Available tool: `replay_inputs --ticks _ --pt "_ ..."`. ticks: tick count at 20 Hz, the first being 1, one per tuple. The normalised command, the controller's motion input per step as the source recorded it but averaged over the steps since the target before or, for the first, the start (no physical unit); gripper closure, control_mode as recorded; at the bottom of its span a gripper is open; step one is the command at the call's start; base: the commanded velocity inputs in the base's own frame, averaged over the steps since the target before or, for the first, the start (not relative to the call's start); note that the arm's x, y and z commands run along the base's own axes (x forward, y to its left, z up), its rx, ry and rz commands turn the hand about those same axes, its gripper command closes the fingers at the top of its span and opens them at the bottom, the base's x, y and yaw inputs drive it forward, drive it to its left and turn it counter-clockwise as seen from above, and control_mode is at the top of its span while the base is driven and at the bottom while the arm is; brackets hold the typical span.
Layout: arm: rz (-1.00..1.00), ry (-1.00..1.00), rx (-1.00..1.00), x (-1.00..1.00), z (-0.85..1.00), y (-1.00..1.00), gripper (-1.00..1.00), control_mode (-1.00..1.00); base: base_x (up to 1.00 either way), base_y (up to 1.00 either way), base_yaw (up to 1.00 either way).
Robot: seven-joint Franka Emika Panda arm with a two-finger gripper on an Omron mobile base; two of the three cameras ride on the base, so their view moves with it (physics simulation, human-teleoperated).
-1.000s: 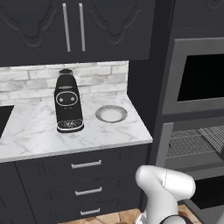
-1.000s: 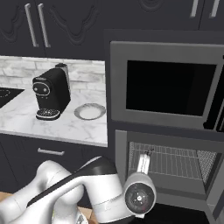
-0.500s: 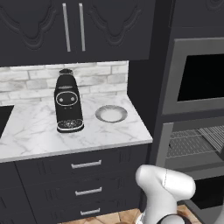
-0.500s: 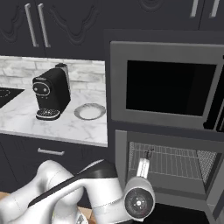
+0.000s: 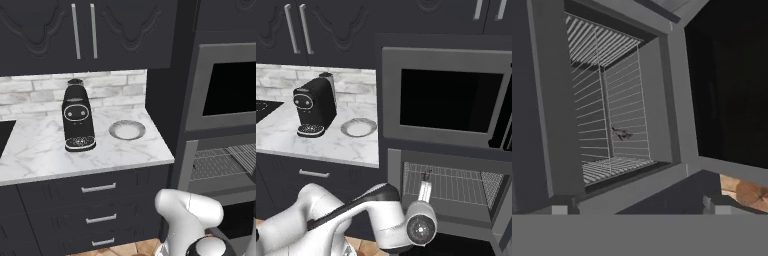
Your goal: Take the fish from the oven and place it on the plate on the counter.
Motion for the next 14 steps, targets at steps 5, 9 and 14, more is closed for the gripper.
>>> replay_inputs --ticks 5,9,14 --pt "0.01 -0.11 0.03 0.30 -0.36 -0.08 -1.00 -1.00 0.00 0.00 0.00" --pt "0.03 -0.08 0.08 0.20 -0.39 -0.21 -1.00 -1.00 0.00 0.00 0.00" --pt "0.07 -0.06 0.12 0.32 -0.23 -0.09 -1.00 -1.00 0.00 0.00 0.00"
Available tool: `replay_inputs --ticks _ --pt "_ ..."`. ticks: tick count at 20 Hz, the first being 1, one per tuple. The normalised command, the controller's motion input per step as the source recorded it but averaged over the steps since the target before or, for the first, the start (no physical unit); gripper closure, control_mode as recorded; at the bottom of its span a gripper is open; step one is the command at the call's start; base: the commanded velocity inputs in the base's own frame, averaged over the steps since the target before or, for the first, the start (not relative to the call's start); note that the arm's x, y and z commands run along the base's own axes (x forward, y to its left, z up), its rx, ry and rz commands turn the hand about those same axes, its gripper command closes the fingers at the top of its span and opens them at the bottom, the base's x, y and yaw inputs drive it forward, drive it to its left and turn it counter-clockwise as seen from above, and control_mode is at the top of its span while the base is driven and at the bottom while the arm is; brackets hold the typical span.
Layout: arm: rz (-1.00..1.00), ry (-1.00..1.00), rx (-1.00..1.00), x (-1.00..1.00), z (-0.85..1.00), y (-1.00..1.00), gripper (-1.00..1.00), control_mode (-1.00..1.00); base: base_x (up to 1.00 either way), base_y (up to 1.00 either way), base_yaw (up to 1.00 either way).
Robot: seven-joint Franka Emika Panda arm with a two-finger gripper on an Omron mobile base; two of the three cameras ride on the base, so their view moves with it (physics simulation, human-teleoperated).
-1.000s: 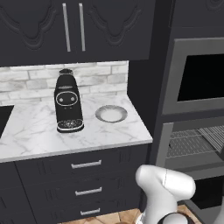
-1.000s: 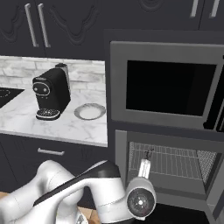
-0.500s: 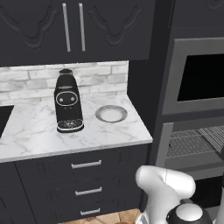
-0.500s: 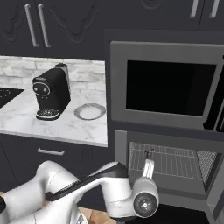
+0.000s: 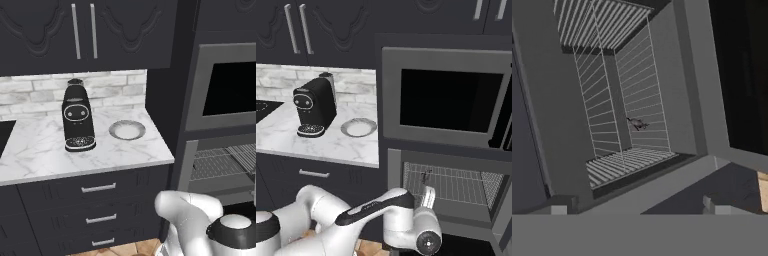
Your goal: Take the fish from the oven and place it on the plate on the counter.
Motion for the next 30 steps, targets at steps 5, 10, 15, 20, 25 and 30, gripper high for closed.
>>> replay_inputs --ticks 5,10,15,20,25,30 --pt "0.07 -0.02 0.26 0.45 -0.01 -0.22 -1.00 -1.00 0.00 0.00 0.00" --pt "0.07 0.00 0.36 0.49 -0.01 -0.42 -1.00 -1.00 0.00 0.00 0.00" --pt "0.08 0.00 0.26 0.17 -0.31 -0.40 -1.00 -1.00 0.00 0.00 0.00" --pt "0.09 0.00 0.10 0.00 -0.62 -0.12 -1.00 -1.00 0.00 0.00 0.00" --pt "0.08 -0.05 0.08 0.03 -0.58 0.00 -1.00 -1.00 0.00 0.00 0.00" --pt "0.08 -0.14 0.13 0.21 -0.22 0.00 -1.00 -1.00 0.00 0.00 0.00"
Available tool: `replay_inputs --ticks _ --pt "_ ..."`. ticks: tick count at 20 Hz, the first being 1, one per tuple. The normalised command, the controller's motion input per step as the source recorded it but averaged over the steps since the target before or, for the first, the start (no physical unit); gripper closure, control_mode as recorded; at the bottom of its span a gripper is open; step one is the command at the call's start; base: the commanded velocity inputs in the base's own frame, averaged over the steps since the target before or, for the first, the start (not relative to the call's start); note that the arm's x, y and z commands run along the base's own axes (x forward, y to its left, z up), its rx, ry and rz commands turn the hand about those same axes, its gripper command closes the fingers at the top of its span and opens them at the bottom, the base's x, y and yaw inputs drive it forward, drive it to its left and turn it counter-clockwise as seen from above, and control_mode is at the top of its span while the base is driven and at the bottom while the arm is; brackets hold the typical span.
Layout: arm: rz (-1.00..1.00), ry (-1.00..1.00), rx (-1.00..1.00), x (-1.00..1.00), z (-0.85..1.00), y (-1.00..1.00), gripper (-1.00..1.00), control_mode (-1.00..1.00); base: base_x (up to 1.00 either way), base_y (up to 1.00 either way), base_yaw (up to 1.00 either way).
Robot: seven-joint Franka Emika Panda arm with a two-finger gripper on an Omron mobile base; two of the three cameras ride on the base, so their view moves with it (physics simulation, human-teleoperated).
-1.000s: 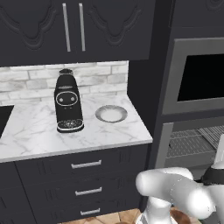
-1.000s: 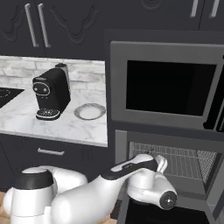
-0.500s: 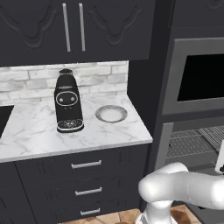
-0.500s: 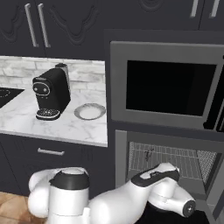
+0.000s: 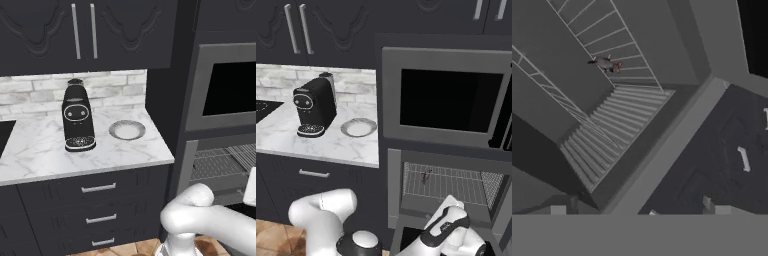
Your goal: Take the fish from the oven and place it on the plate on the counter.
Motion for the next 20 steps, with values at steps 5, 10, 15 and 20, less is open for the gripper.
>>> replay_inputs --ticks 5,10,15,20 --pt "0.01 -0.16 0.16 0.42 -0.01 -0.01 -1.00 -1.00 0.00 0.00 0.00" --pt "0.00 -0.09 0.10 0.54 -0.21 0.00 -1.00 -1.00 0.00 0.00 0.00" --pt "0.00 -0.02 0.01 0.36 -0.34 0.00 -1.00 -1.00 0.00 0.00 0.00" --pt "0.00 0.00 0.00 0.24 -0.25 0.00 -1.00 -1.00 0.00 0.00 0.00"
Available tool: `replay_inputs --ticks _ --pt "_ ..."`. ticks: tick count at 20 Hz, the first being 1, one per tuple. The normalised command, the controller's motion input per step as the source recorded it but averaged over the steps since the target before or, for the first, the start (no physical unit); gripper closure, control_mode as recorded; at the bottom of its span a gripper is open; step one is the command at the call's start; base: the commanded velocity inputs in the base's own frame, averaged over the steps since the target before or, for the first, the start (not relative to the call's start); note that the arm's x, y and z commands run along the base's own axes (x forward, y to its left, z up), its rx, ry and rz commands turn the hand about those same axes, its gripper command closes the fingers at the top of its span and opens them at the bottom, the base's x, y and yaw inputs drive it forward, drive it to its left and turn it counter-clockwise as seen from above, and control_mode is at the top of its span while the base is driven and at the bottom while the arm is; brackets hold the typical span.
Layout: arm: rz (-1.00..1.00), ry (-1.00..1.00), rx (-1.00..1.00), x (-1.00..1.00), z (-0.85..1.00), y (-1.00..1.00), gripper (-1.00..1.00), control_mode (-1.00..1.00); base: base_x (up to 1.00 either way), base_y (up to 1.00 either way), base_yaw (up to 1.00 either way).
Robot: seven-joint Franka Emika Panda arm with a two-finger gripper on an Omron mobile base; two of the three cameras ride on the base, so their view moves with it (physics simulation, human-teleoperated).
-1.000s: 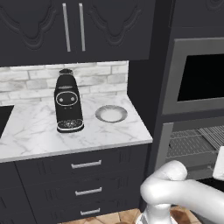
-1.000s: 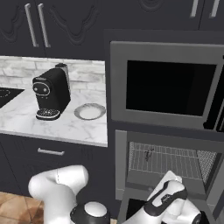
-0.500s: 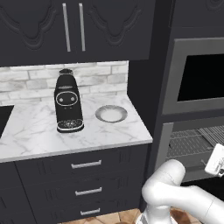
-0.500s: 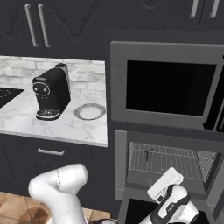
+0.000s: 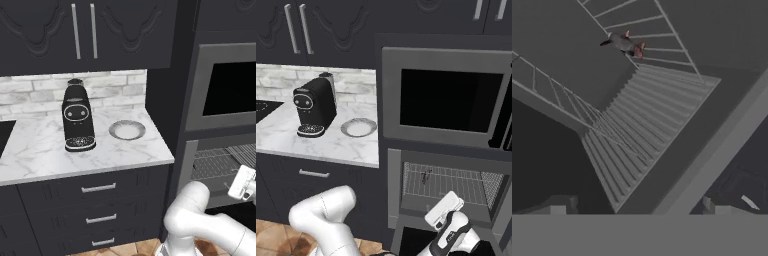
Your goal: Take the fish from the oven and place it on the plate on the counter.
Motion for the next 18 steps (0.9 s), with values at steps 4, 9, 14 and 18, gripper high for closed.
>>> replay_inputs --ticks 4,9,14,18 --pt "0.00 0.00 0.00 0.27 -0.20 -0.02 -1.00 -1.00 0.00 0.00 0.00" --pt "0.00 0.00 0.00 0.30 -0.29 0.00 -1.00 -1.00 0.00 0.00 0.00" --pt "0.00 0.00 0.00 0.30 -0.38 0.00 -1.00 -1.00 0.00 0.00 0.00" --pt "-0.01 0.00 0.00 0.30 -0.30 0.00 -1.00 -1.00 0.00 0.00 0.00"
